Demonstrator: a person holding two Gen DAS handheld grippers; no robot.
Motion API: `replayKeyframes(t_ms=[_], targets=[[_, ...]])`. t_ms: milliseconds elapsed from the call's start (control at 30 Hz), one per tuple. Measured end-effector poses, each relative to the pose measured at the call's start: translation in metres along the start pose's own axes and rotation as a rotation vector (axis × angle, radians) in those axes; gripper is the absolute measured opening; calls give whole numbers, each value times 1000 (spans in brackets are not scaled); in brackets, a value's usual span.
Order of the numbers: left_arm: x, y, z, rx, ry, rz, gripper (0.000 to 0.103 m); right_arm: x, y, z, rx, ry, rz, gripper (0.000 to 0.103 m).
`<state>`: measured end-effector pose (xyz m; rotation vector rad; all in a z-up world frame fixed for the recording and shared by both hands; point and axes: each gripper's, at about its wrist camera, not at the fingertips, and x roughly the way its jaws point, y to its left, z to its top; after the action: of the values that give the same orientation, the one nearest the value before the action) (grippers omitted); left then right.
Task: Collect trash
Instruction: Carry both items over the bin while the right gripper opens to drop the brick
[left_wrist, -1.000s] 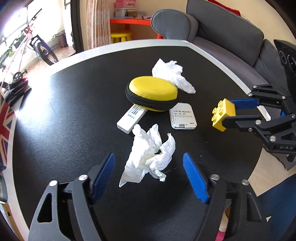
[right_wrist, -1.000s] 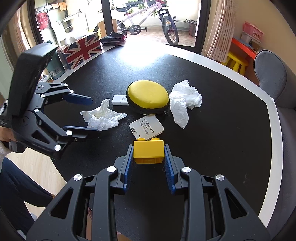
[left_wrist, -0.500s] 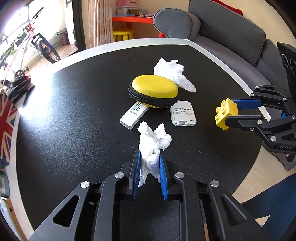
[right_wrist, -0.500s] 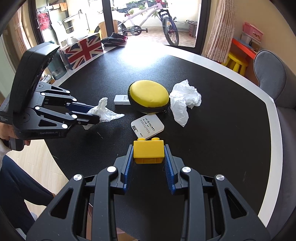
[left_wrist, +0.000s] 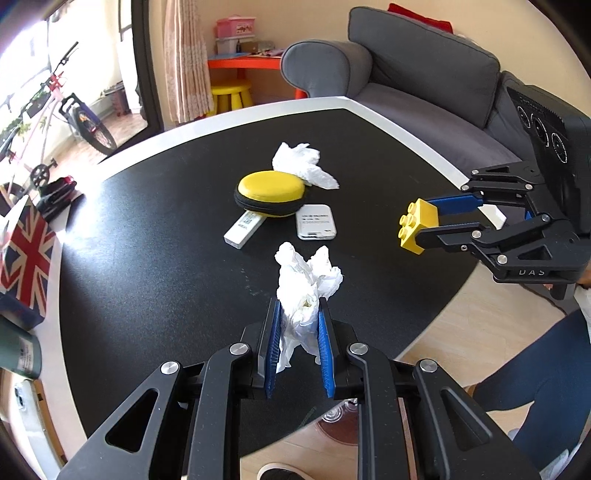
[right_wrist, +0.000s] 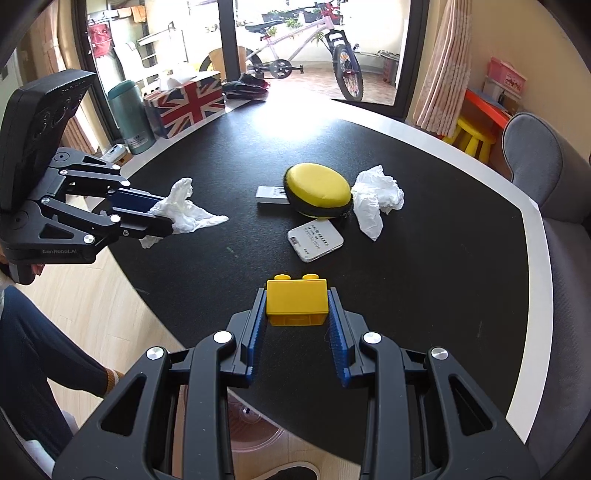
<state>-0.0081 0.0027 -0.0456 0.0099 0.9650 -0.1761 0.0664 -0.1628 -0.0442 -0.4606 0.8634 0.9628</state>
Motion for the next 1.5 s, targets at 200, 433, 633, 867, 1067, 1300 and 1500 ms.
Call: replayKeyframes(t_ms=[200, 433, 633, 867, 1067, 1300, 1500], targets=[[-18, -15, -16, 20, -2, -18, 19, -21, 22, -15, -34, -13, 19, 31], [-32, -33, -42, 36, 20, -43, 19, -33, 51, -41, -84, 8, 73, 31], [-34, -46, -64, 55, 55, -73, 19, -29, 72, -68, -130, 71, 121, 31], [-28, -51, -77, 73, 96, -89, 19, -27, 76, -85, -136, 107, 172, 31], [-26, -52, -76, 76, 97, -97, 19, -28, 77, -87, -141, 99, 184, 32], [-25, -54, -77, 81, 105, -100, 19, -28, 69, -87, -115, 78, 164, 79], [-21, -59, -76, 91, 119, -105, 19, -31, 59, -84, -74, 52, 115, 96]])
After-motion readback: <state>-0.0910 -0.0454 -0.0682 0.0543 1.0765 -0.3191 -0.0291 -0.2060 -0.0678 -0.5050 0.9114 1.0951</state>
